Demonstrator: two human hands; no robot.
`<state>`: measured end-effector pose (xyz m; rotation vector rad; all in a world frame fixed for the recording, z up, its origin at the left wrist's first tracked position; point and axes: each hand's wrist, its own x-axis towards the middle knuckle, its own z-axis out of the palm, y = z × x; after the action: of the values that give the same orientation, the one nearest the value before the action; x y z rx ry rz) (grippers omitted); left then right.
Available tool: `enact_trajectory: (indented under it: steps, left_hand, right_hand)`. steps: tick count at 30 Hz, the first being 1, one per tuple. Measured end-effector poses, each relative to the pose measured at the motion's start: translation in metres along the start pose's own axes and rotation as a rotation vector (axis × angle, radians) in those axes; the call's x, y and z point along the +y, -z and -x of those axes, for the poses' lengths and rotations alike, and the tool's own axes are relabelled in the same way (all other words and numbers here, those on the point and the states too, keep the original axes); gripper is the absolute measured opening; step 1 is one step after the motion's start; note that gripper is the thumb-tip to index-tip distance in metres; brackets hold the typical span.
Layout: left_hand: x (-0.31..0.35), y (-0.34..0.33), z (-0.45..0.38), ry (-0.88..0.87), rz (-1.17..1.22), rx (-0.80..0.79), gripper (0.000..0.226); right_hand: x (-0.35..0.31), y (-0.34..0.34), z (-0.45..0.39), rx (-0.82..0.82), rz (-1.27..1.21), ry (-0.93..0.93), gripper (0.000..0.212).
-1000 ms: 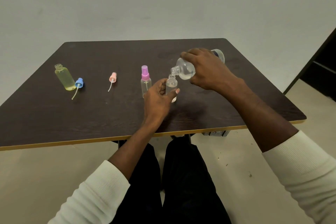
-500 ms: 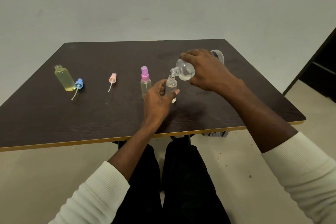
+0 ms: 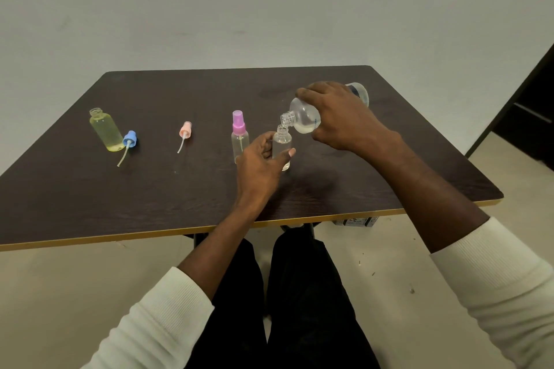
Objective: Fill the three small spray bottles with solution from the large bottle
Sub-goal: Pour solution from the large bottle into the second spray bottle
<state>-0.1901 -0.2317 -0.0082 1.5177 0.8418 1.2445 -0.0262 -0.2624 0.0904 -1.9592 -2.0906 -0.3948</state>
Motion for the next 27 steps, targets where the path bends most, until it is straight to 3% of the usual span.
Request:
enact_trajectory:
  steps: [27]
  left_hand:
    - [0.0033, -0.0003, 0.0017, -0.015, -0.007, 0.005, 0.039]
  right_hand:
    - [0.0001, -0.0006, 0.0014, 0.011, -0.016, -0.014, 0.069]
